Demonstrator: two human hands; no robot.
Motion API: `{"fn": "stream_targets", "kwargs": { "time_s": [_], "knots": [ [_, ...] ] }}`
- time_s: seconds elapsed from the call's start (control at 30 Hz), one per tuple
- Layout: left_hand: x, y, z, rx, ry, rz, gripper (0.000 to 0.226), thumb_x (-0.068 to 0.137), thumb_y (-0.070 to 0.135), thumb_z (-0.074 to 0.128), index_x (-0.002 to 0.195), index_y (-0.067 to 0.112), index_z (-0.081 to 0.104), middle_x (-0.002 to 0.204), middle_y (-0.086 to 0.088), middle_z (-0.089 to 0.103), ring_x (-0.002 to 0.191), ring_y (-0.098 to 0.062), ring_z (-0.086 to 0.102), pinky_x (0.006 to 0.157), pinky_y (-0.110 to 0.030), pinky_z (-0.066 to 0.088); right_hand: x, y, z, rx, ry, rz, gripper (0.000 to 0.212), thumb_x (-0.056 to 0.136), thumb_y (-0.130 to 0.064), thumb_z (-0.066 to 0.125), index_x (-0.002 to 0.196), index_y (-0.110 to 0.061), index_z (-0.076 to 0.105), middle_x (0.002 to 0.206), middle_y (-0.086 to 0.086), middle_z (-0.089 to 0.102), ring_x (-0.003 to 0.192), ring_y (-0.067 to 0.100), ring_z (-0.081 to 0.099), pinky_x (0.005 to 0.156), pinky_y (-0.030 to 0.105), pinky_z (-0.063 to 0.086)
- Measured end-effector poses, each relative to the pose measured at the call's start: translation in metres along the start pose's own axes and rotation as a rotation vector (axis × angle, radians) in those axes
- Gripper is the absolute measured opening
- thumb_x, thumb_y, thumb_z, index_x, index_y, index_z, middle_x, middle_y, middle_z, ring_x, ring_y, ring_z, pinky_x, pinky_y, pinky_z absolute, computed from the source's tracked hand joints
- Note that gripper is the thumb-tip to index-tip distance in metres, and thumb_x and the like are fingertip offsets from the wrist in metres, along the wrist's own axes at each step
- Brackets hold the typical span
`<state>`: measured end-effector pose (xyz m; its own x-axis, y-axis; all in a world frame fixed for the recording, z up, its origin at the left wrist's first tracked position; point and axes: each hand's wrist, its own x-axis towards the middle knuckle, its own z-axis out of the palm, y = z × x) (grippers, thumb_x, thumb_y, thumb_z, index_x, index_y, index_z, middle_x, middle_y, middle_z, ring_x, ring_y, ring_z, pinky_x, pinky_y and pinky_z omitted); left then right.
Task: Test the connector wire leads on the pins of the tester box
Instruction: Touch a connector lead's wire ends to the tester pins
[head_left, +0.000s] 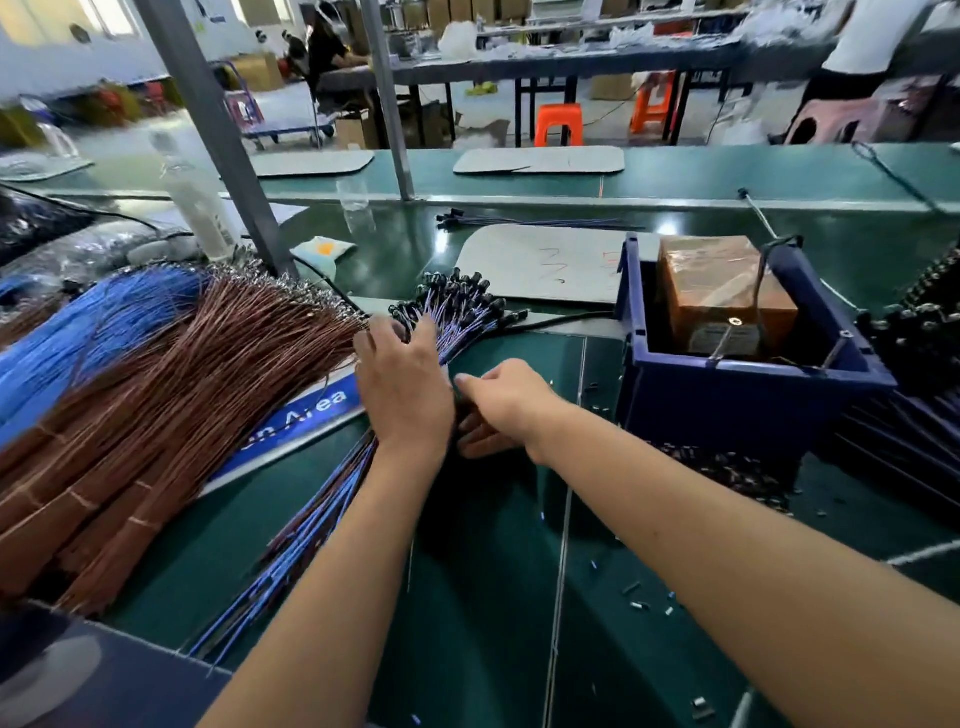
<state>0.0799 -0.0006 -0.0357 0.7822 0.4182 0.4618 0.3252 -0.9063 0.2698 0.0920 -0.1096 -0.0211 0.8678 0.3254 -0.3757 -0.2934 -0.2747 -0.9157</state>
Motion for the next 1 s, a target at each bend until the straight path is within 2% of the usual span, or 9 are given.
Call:
{"fn": "stream_targets", "kwargs": {
  "time_s": [0.17, 0.23, 0.3, 0.33, 0.43, 0.53, 0.63, 0.77, 1.0],
  "knots": [
    [-0.003, 0.008, 0.000, -0.037, 0.017, -0.027, 0.018, 0.086, 0.033, 0.077, 0.097, 0.019, 0.073, 0.117, -0.007, 0.051, 0.114, -0.030, 0.043, 0.093, -0.037, 0.040, 0.006, 0.013, -0.004, 0.109, 0.059, -0.020, 0.039, 0.107, -0.033, 0.055, 0.087, -0.001, 0.066, 0.068, 0.018, 0.068, 0.047, 0.027, 0.068, 0.051, 0.037, 0.062],
    [-0.007, 0.014, -0.001, -0.056, 0.050, -0.002, 0.016, 0.087, 0.034, 0.075, 0.094, 0.019, 0.075, 0.114, -0.007, 0.054, 0.113, -0.030, 0.043, 0.095, -0.034, 0.036, 0.008, 0.017, -0.004, -0.018, 0.155, -0.083, 0.047, 0.104, -0.043, 0.055, 0.077, -0.009, 0.071, 0.070, 0.012, 0.073, 0.066, 0.031, 0.073, 0.073, 0.045, 0.064],
    [-0.010, 0.022, -0.004, -0.095, 0.027, -0.025, 0.016, 0.091, 0.033, 0.070, 0.096, 0.018, 0.074, 0.114, -0.008, 0.057, 0.113, -0.031, 0.045, 0.097, -0.033, 0.032, 0.006, 0.017, -0.003, -0.102, 0.217, -0.140, 0.053, 0.105, -0.050, 0.048, 0.086, -0.011, 0.077, 0.091, 0.011, 0.078, 0.093, 0.032, 0.073, 0.091, 0.044, 0.058],
    [-0.010, 0.025, -0.006, -0.144, 0.011, -0.062, 0.017, 0.092, 0.032, 0.068, 0.097, 0.017, 0.073, 0.113, -0.009, 0.059, 0.113, -0.031, 0.047, 0.098, -0.033, 0.031, 0.004, 0.016, -0.002, -0.052, 0.211, -0.158, 0.054, 0.107, -0.052, 0.043, 0.092, -0.014, 0.078, 0.098, 0.009, 0.078, 0.097, 0.030, 0.072, 0.092, 0.042, 0.057],
    [-0.007, 0.035, -0.015, -0.420, 0.009, -0.227, 0.015, 0.096, 0.029, 0.064, 0.095, 0.014, 0.067, 0.105, -0.011, 0.067, 0.107, -0.034, 0.056, 0.098, -0.040, 0.038, -0.010, 0.011, -0.002, 0.279, 0.083, -0.144, 0.059, 0.110, -0.055, 0.035, 0.101, -0.016, 0.078, 0.092, 0.005, 0.077, 0.081, 0.021, 0.072, 0.072, 0.035, 0.060],
    [-0.001, 0.043, -0.026, -0.594, 0.022, -0.314, 0.014, 0.096, 0.028, 0.064, 0.088, 0.017, 0.062, 0.088, -0.003, 0.065, 0.093, -0.029, 0.061, 0.082, -0.035, 0.043, -0.019, 0.011, -0.002, 0.434, -0.032, -0.162, 0.059, 0.109, -0.058, 0.035, 0.103, -0.017, 0.076, 0.091, 0.008, 0.078, 0.076, 0.018, 0.073, 0.071, 0.041, 0.063],
    [0.002, 0.045, -0.034, -0.478, -0.008, -0.255, 0.011, 0.089, 0.028, 0.069, 0.082, 0.023, 0.063, 0.082, 0.001, 0.063, 0.085, -0.025, 0.058, 0.077, -0.033, 0.042, -0.023, 0.010, -0.003, 0.438, -0.051, -0.127, 0.058, 0.109, -0.058, 0.036, 0.096, -0.015, 0.072, 0.080, 0.007, 0.073, 0.062, 0.016, 0.069, 0.061, 0.036, 0.061],
    [-0.004, 0.038, -0.031, -0.338, -0.063, -0.176, 0.011, 0.086, 0.031, 0.076, 0.088, 0.021, 0.079, 0.090, -0.005, 0.076, 0.093, -0.030, 0.069, 0.081, -0.034, 0.053, -0.022, 0.012, -0.007, 0.470, -0.032, -0.032, 0.053, 0.112, -0.047, 0.035, 0.094, -0.006, 0.063, 0.061, 0.007, 0.068, 0.047, 0.017, 0.065, 0.048, 0.029, 0.057],
    [-0.024, 0.025, -0.019, -0.360, -0.047, -0.091, 0.010, 0.087, 0.028, 0.075, 0.089, 0.020, 0.080, 0.088, -0.005, 0.076, 0.090, -0.030, 0.069, 0.080, -0.035, 0.051, -0.015, 0.009, -0.010, 0.489, 0.040, 0.021, 0.044, 0.111, -0.040, 0.042, 0.091, -0.007, 0.064, 0.056, 0.005, 0.065, 0.041, 0.015, 0.061, 0.044, 0.025, 0.052]
  ]
}}
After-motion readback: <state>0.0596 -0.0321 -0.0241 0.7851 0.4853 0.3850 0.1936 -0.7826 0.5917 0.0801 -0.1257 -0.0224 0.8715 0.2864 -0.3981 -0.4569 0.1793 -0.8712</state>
